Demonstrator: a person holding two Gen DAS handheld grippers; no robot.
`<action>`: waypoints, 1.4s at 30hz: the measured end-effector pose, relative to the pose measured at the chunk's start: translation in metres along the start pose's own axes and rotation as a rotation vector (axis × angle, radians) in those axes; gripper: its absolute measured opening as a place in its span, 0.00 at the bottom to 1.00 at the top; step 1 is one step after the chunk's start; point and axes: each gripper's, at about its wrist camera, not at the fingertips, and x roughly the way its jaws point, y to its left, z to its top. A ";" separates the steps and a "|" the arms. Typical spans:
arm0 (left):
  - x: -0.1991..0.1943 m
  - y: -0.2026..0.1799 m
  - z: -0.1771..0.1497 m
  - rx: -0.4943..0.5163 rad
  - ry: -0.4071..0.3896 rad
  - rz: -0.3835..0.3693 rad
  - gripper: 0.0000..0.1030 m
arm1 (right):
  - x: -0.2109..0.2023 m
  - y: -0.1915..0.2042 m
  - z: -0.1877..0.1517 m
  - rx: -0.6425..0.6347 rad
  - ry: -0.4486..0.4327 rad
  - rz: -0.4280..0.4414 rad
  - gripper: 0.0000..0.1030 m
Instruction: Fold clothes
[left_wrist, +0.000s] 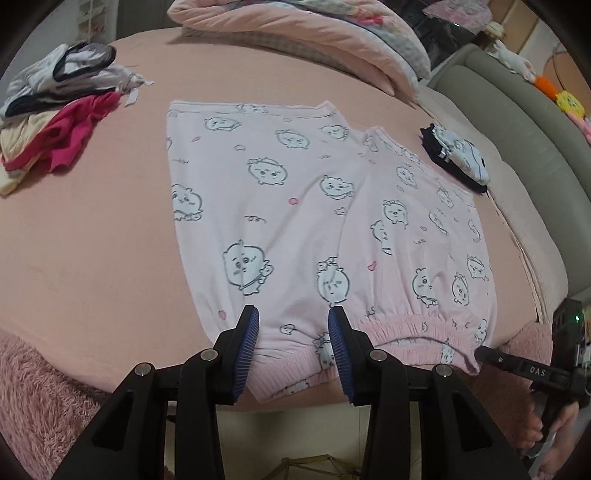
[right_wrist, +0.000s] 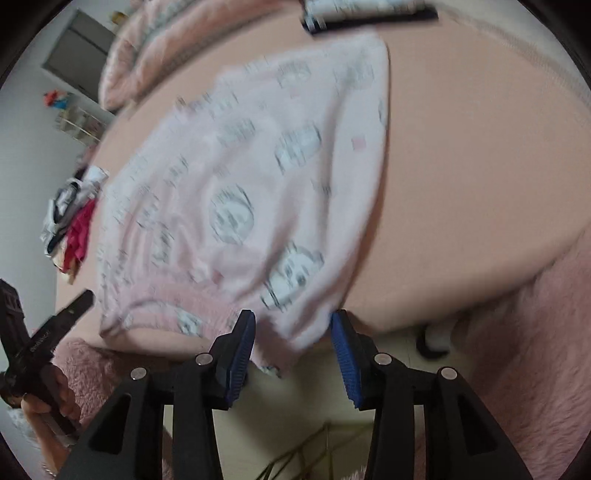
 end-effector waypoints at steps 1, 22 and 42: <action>0.001 0.001 0.000 -0.005 0.000 0.000 0.35 | -0.002 0.002 -0.001 -0.008 -0.001 -0.004 0.41; 0.008 0.005 0.002 -0.010 0.015 -0.002 0.35 | 0.016 0.043 0.026 -0.122 -0.020 -0.125 0.09; 0.011 0.028 0.005 -0.071 0.021 -0.012 0.35 | 0.105 0.216 0.099 -0.482 0.068 -0.099 0.15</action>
